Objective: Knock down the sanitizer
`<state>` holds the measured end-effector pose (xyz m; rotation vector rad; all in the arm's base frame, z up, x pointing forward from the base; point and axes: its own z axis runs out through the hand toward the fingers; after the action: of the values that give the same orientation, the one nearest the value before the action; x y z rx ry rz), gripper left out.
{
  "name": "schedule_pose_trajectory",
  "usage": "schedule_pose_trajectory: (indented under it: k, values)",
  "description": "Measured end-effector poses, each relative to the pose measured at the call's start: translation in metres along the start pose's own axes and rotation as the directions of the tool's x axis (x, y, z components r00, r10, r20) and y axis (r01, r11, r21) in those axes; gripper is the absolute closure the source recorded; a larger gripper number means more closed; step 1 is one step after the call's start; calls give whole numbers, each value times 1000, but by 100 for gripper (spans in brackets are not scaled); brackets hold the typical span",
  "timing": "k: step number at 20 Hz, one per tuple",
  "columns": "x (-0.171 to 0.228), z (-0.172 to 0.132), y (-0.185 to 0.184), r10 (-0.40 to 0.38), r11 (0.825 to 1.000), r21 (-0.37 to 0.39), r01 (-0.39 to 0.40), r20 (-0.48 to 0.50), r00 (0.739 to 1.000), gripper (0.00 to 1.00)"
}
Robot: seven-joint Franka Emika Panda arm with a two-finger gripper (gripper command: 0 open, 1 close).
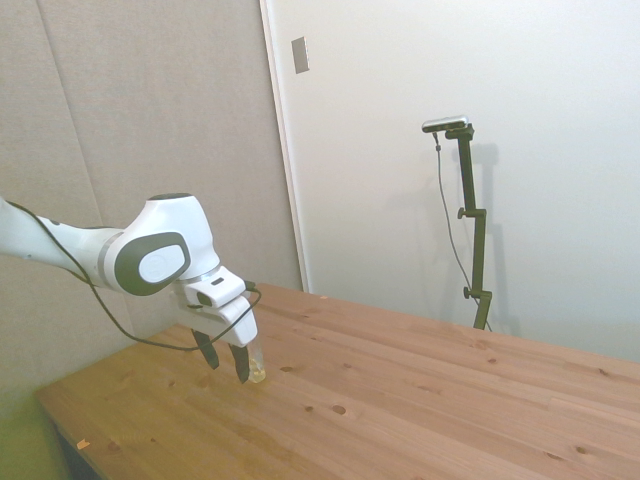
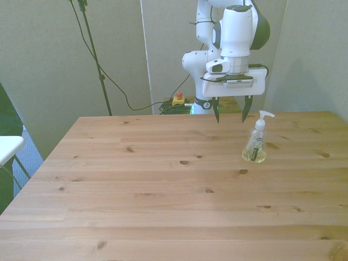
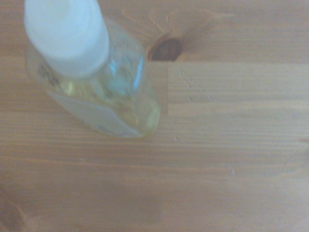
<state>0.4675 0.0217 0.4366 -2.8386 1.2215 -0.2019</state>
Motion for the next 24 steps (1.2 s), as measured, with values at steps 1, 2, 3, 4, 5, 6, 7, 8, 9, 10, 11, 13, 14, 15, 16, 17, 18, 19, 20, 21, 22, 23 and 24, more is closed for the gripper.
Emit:
schedule_pose_trajectory:
  k: [1,2,3,4,5,6,7,8,9,10,11,13,14,15,16,17,18,19,20,21,22,23,24]
  values:
    - [0,0,-9,-5,1000,-6,5,0,1000,100]
    - [-1,0,-17,-11,1000,-11,11,0,1000,100]
    - [-2,0,-24,-17,1000,-15,17,0,1000,100]
    - [-4,1,-31,-22,1000,-22,22,-2,1000,100]
    - [-4,2,-36,-24,999,-25,24,-5,1000,100]
    - [-5,3,-41,-26,999,-28,26,-7,1000,100]
    - [-5,3,-45,-27,999,-29,27,-7,1000,100]
    - [-6,5,-48,-27,999,-31,27,-6,1000,100]
    - [-6,6,-51,-28,999,-35,28,-6,1000,100]
    - [-7,8,-54,-31,999,-40,31,-7,999,100]
    - [-8,10,-57,-33,998,-45,33,-8,999,100]
    - [-11,13,-63,-39,998,-53,38,-9,999,100]
    - [-12,14,-66,-39,998,-57,38,-8,999,100]
    - [-13,16,-69,-38,998,-59,38,-8,999,100]
    - [-14,17,-72,-39,997,-61,38,-8,999,100]
    - [-13,18,-74,-40,997,-65,39,-11,999,100]
    - [-13,19,-77,-42,997,-68,41,-14,999,100]
    - [-13,20,-80,-42,997,-69,40,-16,999,100]
    - [-12,21,-83,-41,997,-71,40,-17,999,100]
    - [-12,23,-85,-41,996,-74,40,-17,999,100]
    - [-11,24,-89,-43,996,-75,41,-15,999,100]
    - [-11,26,-91,-44,996,-77,43,-13,999,100]
    - [-10,28,-94,-44,996,-78,43,-12,999,100]
